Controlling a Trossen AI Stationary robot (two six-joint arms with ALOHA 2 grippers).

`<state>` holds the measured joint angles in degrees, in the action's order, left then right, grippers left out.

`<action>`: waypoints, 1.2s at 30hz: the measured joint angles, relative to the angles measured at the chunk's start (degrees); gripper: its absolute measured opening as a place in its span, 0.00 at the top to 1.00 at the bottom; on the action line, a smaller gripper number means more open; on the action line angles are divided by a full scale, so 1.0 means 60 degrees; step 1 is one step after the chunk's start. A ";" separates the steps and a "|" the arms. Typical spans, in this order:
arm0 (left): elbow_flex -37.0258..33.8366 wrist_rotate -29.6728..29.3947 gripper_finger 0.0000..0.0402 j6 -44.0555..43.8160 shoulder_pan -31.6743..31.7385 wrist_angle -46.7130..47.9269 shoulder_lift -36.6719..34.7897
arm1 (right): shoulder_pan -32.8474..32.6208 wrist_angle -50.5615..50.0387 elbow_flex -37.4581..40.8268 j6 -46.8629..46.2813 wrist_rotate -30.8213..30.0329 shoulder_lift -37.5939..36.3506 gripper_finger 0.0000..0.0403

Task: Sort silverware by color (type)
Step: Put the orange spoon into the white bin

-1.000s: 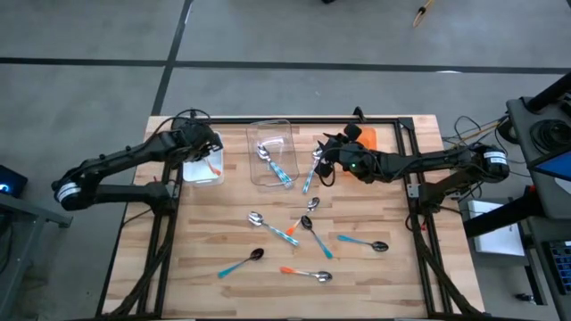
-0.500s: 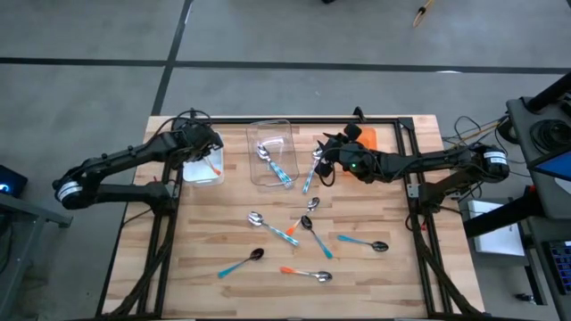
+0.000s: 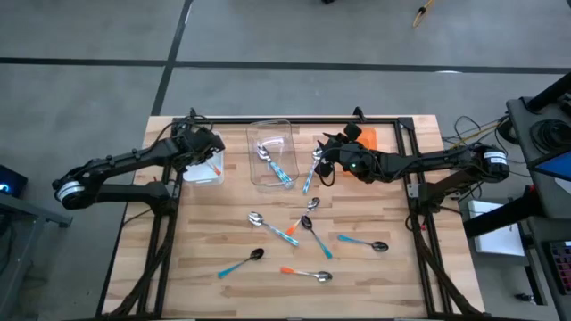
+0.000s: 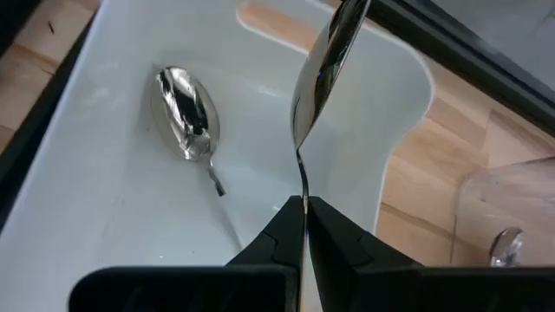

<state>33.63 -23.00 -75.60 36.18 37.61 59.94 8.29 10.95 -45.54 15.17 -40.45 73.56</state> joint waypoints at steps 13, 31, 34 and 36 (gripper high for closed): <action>-0.0409 0.0205 1.00 -0.0279 0.0000 -0.0161 -0.0004 | 0.0000 0.0074 0.0000 0.0005 0.0000 0.0004 0.68; -0.0452 0.0503 0.99 -0.0818 0.0000 0.0010 -0.0004 | 0.0000 0.0063 0.0000 0.0067 0.0000 0.0003 0.68; -0.0452 0.0503 0.96 -0.0818 0.0000 0.0015 -0.0004 | 0.0000 0.0059 0.0000 0.0064 0.0000 0.0000 0.68; -0.0452 0.0507 0.93 -0.0818 0.0000 0.0018 -0.0004 | 0.0000 0.0059 0.0000 0.0064 0.0000 0.0001 0.68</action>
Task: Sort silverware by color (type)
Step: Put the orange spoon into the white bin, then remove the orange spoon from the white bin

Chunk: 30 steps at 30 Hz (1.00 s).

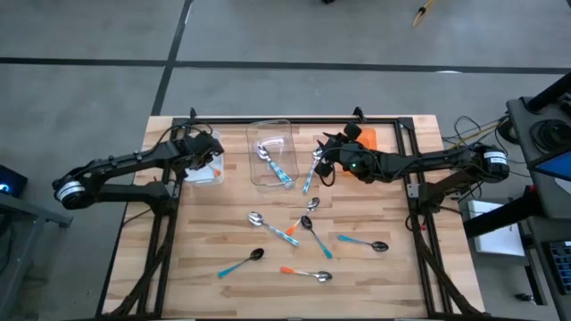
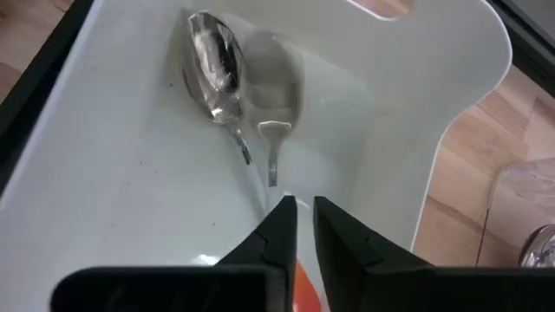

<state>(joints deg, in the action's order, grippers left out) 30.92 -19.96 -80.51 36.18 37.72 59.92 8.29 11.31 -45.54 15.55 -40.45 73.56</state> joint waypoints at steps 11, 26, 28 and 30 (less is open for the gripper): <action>0.0181 0.0454 0.83 0.1112 0.0000 0.0032 -0.0052 | 0.0002 -0.0073 0.0000 0.0011 -0.0002 -0.0001 0.68; 0.2286 0.0425 0.85 0.8198 -0.0884 0.0421 -0.0375 | 0.0000 -0.0069 0.0000 -0.0468 0.0004 -0.0001 0.68; 0.2428 0.0426 0.85 0.8997 -0.1005 0.0655 -0.0379 | 0.0000 -0.0089 0.0000 -0.0726 0.0014 0.0001 0.68; 0.2506 0.0425 0.85 0.9940 -0.1045 0.0954 -0.0379 | -0.0001 -0.0222 0.0000 -0.1076 0.0064 -0.0001 0.68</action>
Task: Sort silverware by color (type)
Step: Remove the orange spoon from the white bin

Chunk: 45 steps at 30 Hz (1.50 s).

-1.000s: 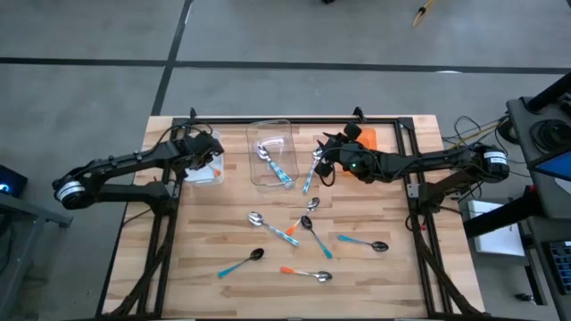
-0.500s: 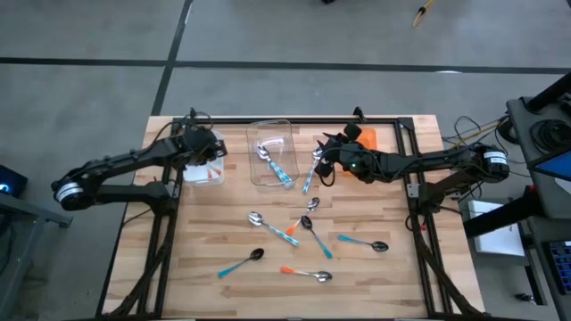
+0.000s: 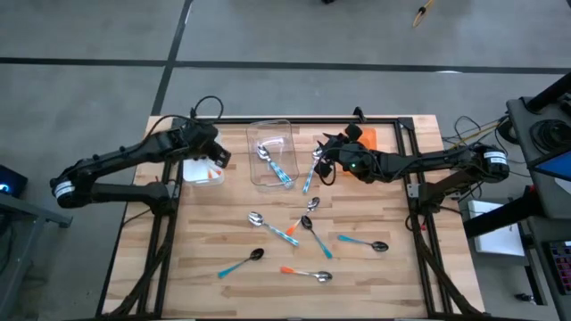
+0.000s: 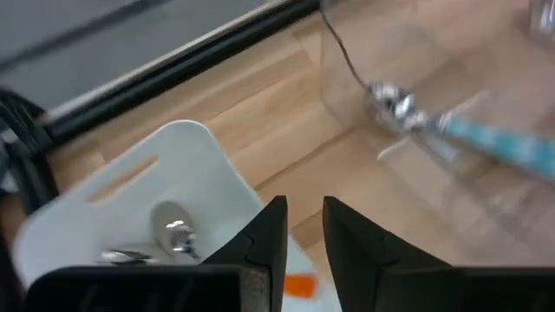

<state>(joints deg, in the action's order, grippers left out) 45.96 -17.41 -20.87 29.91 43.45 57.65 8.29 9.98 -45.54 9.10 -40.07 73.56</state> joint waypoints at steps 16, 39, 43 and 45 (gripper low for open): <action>-0.0458 -0.1024 0.89 -0.2152 0.0290 0.1101 0.0930 | -0.0021 -0.1418 0.0007 -0.2770 0.0458 0.0000 0.68; -0.0975 -0.1192 0.90 -0.1909 0.1625 -0.0052 0.3326 | -0.0017 -0.1850 0.0007 -0.2767 0.0450 0.0000 0.68; -0.1082 -0.1199 0.90 -0.2060 0.1621 -0.0299 0.3334 | -0.0017 -0.1851 0.0007 -0.2760 0.0446 0.0000 0.68; -0.1082 -0.1227 0.90 -0.2087 0.1621 -0.0459 0.3353 | -0.0017 -0.1852 0.0007 -0.2756 0.0446 0.0000 0.68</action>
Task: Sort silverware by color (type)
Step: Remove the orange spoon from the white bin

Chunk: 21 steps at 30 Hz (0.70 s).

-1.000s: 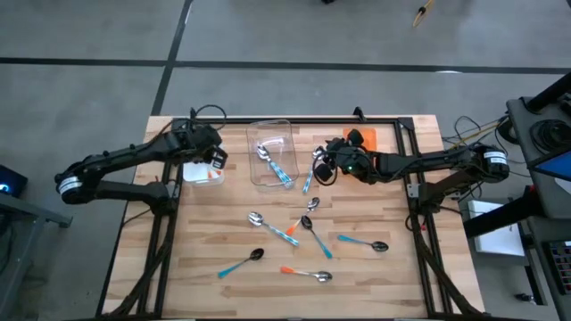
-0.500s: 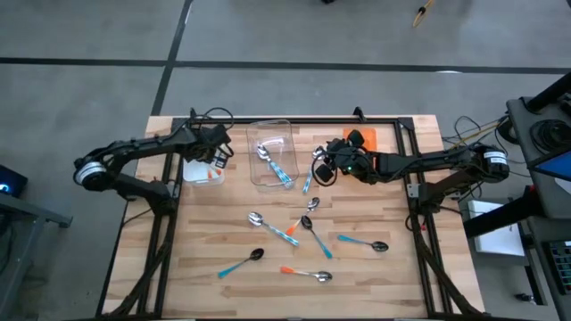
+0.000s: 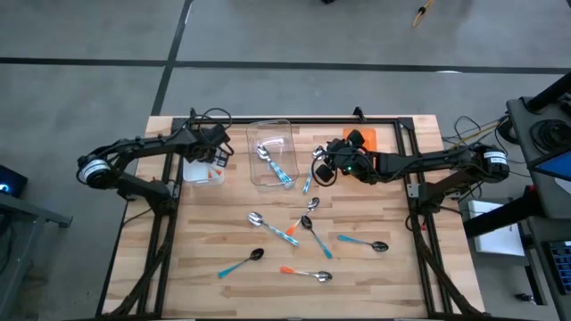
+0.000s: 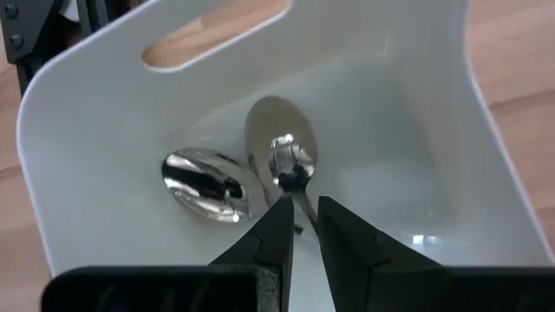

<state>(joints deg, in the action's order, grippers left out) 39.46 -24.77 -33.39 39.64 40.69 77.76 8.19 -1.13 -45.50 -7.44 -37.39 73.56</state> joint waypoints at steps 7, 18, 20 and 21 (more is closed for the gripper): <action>0.0000 -0.0214 0.90 -0.0043 0.0004 -0.0288 0.0336 | 0.0000 -0.0003 0.0000 0.0001 0.0001 0.0000 0.68; -0.0001 -0.0387 0.74 -0.0521 -0.0001 -0.0254 0.0571 | 0.0000 -0.0018 0.0000 0.0029 0.0001 0.0000 0.68; -0.0029 -0.0390 0.70 -0.0568 -0.0004 -0.0278 0.0571 | 0.0000 -0.0018 -0.0003 0.0029 0.0000 0.0000 0.68; -0.0062 -0.0388 0.69 -0.0569 -0.0007 -0.0290 0.0571 | 0.0000 -0.0018 -0.0004 0.0029 0.0000 0.0000 0.68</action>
<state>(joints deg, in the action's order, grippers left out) 39.09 -27.10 -36.81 39.59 38.95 81.19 8.19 -1.23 -45.52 -7.27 -37.39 73.56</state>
